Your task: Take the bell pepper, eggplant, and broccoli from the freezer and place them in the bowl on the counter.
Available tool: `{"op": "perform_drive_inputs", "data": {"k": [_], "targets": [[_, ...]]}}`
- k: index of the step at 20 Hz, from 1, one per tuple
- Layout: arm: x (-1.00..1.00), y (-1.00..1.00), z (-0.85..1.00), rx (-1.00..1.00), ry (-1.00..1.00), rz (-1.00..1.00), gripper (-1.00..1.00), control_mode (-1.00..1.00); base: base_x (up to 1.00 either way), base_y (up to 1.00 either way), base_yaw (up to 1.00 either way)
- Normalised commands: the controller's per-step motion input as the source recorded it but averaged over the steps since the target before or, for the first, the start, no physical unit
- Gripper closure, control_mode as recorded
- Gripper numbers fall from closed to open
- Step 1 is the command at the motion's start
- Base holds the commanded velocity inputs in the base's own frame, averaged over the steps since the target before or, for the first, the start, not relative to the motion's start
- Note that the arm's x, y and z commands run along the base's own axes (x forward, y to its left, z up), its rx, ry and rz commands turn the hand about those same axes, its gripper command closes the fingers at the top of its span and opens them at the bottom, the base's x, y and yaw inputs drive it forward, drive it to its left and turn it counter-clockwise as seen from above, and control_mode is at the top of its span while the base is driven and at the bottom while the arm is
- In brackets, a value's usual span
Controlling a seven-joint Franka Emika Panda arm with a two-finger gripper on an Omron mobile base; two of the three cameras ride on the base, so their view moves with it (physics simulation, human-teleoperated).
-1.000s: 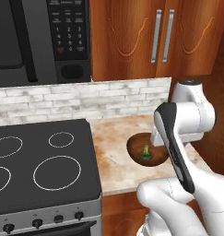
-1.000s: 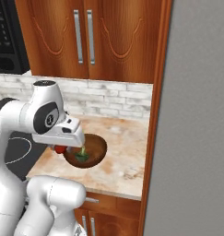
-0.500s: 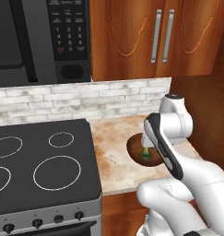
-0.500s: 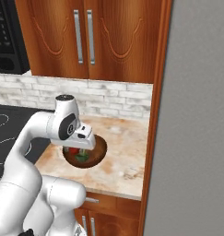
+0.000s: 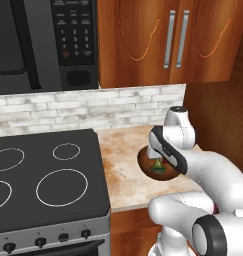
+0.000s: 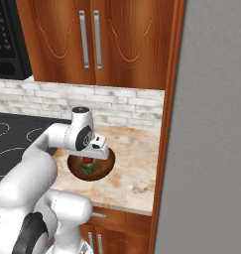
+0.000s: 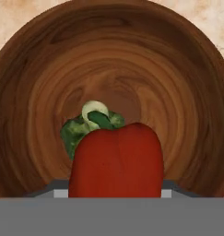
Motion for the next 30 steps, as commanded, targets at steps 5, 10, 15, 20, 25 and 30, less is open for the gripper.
{"op": "perform_drive_inputs", "data": {"k": [5, 10, 15, 20, 25, 30], "targets": [[0.22, -0.08, -0.46, 0.0, 0.0, 0.0, 1.0, -1.0, 0.0, 0.0, 0.0], [0.07, -0.09, -0.35, 0.0, 0.0, 0.0, 1.0, -1.0, 0.0, 0.0, 0.0], [0.0, 0.0, -0.26, 0.0, 0.0, 0.0, -1.0, -1.0, 0.0, 0.0, 0.0], [0.0, 0.0, -0.01, 0.0, 0.0, 0.0, -1.0, -1.0, 0.0, 0.0, 0.0], [-0.08, 0.0, 0.02, 0.0, -0.05, 0.0, -1.0, -1.0, 0.0, 0.0, 0.0], [-0.43, 0.0, 0.39, 0.0, -0.15, 0.0, -1.0, -1.0, 0.0, 0.0, 0.0]]}}
